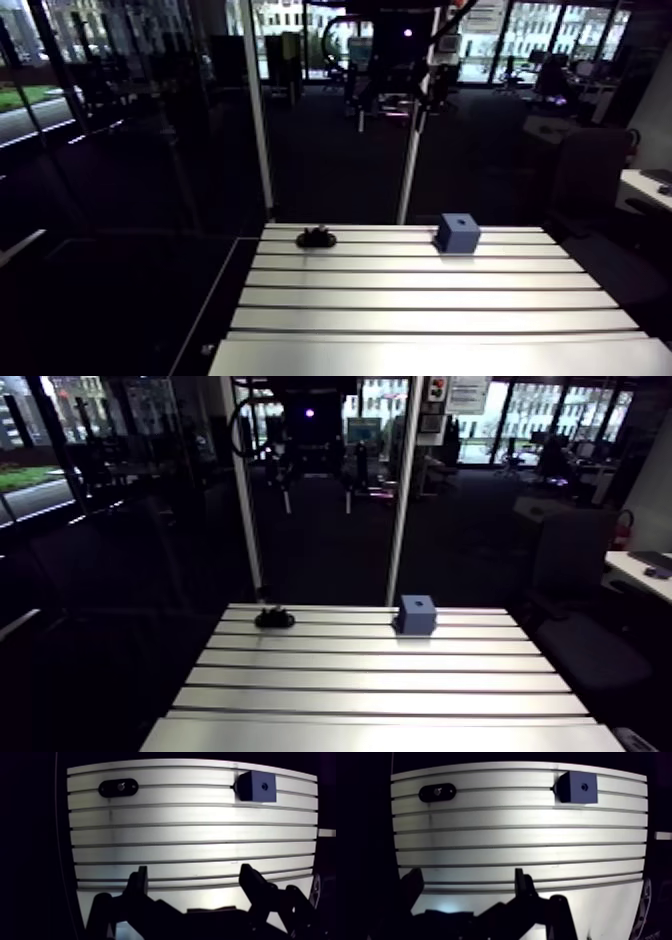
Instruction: Pick up the M10 bolt and insert it into the hex recess until seated.
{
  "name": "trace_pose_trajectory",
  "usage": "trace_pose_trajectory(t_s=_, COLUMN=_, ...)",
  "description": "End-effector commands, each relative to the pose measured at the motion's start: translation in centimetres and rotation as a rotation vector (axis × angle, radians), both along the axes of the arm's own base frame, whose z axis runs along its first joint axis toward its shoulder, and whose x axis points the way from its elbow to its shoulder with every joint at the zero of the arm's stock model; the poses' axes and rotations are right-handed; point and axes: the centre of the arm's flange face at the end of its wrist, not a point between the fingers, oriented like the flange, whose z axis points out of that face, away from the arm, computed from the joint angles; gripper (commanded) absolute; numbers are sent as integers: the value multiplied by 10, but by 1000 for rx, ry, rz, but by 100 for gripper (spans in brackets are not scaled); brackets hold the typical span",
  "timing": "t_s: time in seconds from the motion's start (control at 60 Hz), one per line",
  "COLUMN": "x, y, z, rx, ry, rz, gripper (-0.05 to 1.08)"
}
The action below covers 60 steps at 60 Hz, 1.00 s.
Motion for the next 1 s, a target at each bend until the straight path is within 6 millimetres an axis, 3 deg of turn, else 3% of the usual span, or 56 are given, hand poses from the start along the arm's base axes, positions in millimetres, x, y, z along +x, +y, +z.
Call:
trace_pose_trajectory(t_s=0.017, x=-25, y=-23, z=-51, rx=0, ry=10, rz=37, gripper=1)
trace_pose_trajectory(t_s=0.15, x=-40, y=-55, z=-84, rx=13, ry=6, rz=101, gripper=1)
trace_pose_trajectory(t_s=0.483, x=-59, y=-84, z=-106, rx=51, ry=39, rz=187, gripper=1)
trace_pose_trajectory(t_s=0.7, x=-76, y=-93, z=-124, rx=50, ry=58, rz=223, gripper=4)
trace_pose_trajectory(t_s=1.0, x=-83, y=-96, z=-138, rx=43, ry=64, rz=237, gripper=6)
